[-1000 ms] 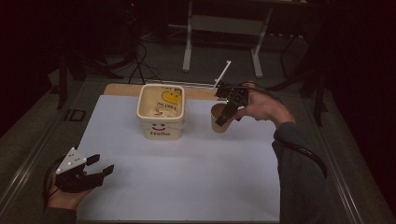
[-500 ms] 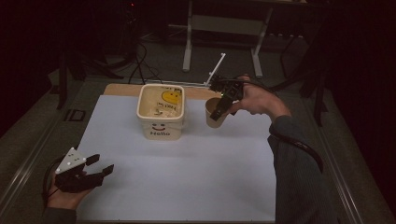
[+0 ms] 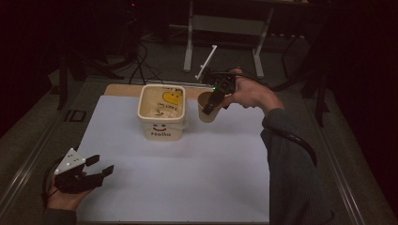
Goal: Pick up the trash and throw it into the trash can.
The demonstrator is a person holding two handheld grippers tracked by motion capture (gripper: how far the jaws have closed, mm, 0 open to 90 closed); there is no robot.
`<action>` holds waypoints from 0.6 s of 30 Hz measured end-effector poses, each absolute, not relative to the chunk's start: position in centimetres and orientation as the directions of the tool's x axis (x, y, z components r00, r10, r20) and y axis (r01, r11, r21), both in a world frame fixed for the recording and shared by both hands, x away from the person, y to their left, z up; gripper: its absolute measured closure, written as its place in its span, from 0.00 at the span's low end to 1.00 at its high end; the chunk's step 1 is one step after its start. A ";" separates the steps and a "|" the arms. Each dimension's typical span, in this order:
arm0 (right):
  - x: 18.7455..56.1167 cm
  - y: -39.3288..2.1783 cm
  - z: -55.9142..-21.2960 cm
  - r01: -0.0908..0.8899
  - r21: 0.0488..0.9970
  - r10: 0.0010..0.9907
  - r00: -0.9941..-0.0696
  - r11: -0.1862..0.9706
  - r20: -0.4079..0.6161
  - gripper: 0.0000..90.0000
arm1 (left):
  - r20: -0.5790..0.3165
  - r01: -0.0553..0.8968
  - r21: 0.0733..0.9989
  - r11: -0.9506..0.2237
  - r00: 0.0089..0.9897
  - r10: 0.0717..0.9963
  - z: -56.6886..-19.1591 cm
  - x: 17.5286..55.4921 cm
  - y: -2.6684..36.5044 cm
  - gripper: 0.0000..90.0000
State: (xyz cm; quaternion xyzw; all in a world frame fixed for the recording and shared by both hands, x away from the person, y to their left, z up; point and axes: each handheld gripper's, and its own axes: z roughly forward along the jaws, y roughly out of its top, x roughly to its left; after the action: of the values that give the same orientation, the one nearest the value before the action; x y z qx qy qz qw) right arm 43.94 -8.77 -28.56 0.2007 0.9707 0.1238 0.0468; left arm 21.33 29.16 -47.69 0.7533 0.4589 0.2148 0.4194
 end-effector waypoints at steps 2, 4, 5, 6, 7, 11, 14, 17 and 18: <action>44.1 -8.3 -28.6 0.377 0.263 0.401 -0.915 0.888 -0.042 0.24 | -0.063 0.512 0.829 -0.225 0.486 0.871 -47.7 21.3 29.2 0.37; 44.2 -7.8 -28.6 0.376 0.265 0.399 -0.916 0.888 -0.039 0.23 | -0.066 0.513 0.829 -0.224 0.487 0.871 -47.7 21.3 29.2 0.37; 44.2 -7.6 -28.5 0.370 0.268 0.394 -0.918 0.890 -0.040 0.24 | -0.067 0.512 0.830 -0.222 0.487 0.871 -47.7 21.3 29.2 0.37; 44.3 -7.3 -28.5 0.369 0.271 0.393 -0.919 0.889 -0.038 0.24 | -0.068 0.511 0.831 -0.220 0.486 0.871 -47.7 21.3 29.2 0.37; 44.3 -7.1 -28.5 0.369 0.275 0.393 -0.919 0.888 -0.038 0.24 | -0.068 0.511 0.831 -0.220 0.485 0.872 -47.7 21.3 29.2 0.37; 44.5 -6.2 -28.2 0.358 0.275 0.383 -0.923 0.892 -0.041 0.23 | -0.070 0.511 0.832 -0.217 0.484 0.872 -47.7 21.3 29.3 0.37; 44.6 -5.6 -28.0 0.351 0.281 0.378 -0.925 0.893 -0.044 0.23 | -0.073 0.509 0.834 -0.213 0.483 0.873 -47.6 21.2 29.3 0.37; 44.6 -5.0 -27.8 0.342 0.286 0.369 -0.928 0.895 -0.047 0.23 | -0.073 0.509 0.834 -0.211 0.481 0.873 -47.6 21.2 29.4 0.37; 44.6 -4.7 -27.7 0.337 0.290 0.366 -0.929 0.896 -0.049 0.23 | -0.073 0.510 0.834 -0.211 0.482 0.873 -47.6 21.2 29.4 0.37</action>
State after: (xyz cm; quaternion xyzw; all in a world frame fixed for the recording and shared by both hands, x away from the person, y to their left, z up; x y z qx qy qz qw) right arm 44.58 -4.66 -27.66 0.1808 0.9722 0.1394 0.0513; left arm 21.22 29.38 -47.62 0.7482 0.4621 0.2137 0.4254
